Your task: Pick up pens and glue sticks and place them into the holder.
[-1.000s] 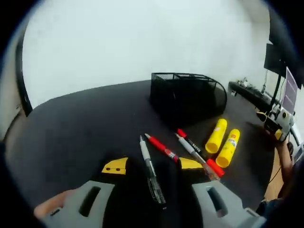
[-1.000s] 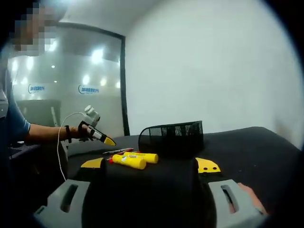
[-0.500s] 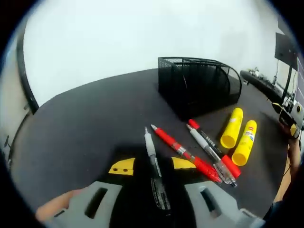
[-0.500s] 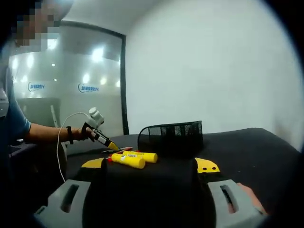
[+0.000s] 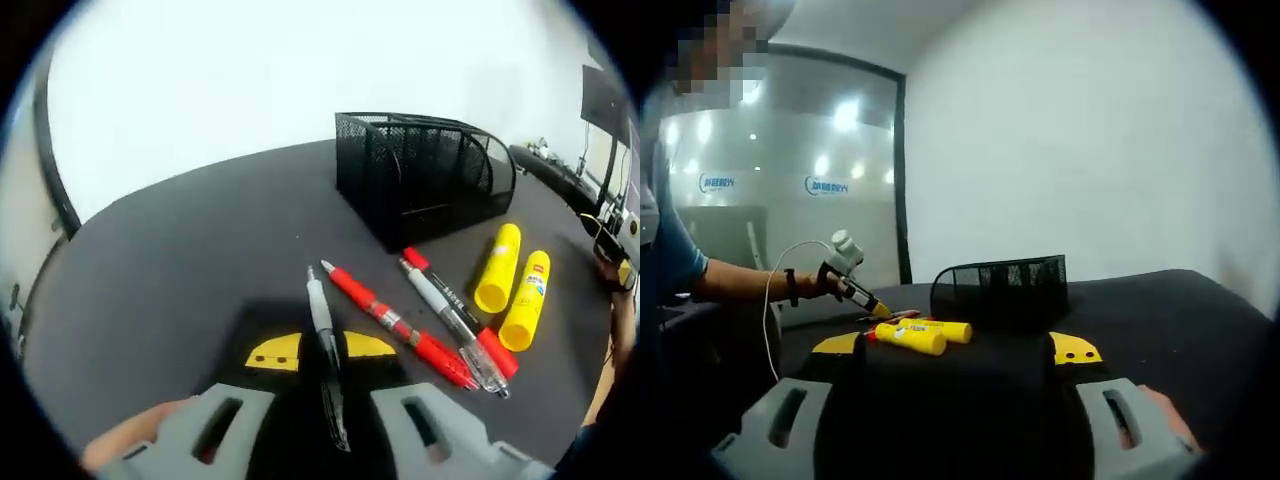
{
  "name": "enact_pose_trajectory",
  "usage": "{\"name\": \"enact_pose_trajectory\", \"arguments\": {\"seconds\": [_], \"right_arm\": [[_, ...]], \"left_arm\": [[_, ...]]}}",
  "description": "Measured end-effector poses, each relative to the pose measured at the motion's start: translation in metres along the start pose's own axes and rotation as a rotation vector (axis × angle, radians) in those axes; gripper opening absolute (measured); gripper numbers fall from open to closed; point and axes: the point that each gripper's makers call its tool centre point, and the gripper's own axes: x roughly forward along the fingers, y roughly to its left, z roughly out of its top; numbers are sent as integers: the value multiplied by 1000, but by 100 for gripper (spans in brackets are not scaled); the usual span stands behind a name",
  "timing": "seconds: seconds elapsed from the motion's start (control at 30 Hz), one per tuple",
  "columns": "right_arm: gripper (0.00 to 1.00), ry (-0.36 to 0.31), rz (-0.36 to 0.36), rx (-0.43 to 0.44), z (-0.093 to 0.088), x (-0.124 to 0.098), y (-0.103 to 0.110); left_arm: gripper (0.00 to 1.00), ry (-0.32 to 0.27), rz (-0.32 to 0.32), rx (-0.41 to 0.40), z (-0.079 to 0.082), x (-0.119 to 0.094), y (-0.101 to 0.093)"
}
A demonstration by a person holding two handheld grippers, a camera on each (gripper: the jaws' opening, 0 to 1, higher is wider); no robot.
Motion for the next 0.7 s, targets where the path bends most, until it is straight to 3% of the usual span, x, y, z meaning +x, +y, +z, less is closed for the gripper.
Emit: {"name": "enact_pose_trajectory", "arguments": {"seconds": [0.4,0.47,0.7], "right_arm": [[67,-7,3,13,1,0,-1],[67,-7,3,16,1,0,-1],[67,-16,4,35,3,0,-2]], "left_arm": [[9,-36,19,-28,-2,-8,-3],[8,-50,33,-28,1,-7,3],[8,-158,66,-42,16,-27,5]]}}
